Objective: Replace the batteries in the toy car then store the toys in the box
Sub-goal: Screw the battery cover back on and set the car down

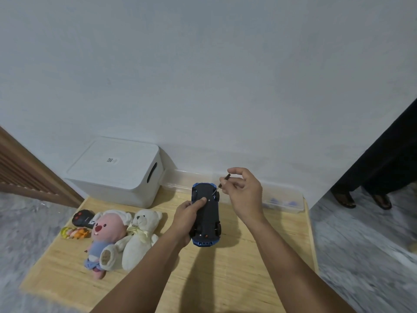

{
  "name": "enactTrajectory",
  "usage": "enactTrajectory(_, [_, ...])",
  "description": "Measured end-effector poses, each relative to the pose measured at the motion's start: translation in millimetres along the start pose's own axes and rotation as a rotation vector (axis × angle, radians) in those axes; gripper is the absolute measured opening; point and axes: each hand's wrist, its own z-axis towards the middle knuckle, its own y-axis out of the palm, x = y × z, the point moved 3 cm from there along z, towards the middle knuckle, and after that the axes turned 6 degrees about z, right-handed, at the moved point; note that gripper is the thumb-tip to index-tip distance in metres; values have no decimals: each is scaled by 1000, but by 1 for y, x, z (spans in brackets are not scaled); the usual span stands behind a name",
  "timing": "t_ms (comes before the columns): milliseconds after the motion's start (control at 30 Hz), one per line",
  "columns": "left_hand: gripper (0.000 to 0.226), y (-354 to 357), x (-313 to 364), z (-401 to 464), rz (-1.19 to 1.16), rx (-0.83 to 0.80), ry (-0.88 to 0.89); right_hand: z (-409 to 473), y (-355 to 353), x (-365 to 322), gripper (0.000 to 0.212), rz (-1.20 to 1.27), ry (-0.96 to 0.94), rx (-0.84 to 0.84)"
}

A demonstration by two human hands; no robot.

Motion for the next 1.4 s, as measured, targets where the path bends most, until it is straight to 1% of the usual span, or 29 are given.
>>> enactTrajectory(100, [39, 1, 0, -1, -19, 1, 0, -6, 4, -1, 25, -12, -20, -25])
enactTrajectory(267, [34, 0, 0, 0, -29, -2, 14, -10, 10, 2, 21, -107, -81, -60])
enactTrajectory(400, [32, -1, -1, 1, -22, -5, 36, -11, 12, 3, 20, -171, -94, -76])
enactTrajectory(833, [30, -2, -2, 2, -35, -12, 36, -13, 14, 8, 20, -205, -102, -96])
enactTrajectory(1000, [28, -2, -2, 1, -49, -9, 43, -13, 16, 8, 14, -255, -141, -102])
enactTrajectory(1233, [29, -2, -4, 3, -47, 6, 47, -10, 18, 7, 15, -316, -218, -86])
enactTrajectory(1400, [28, -2, -4, 2, -38, 5, 44, -11, 19, 8, 17, -377, -342, -121])
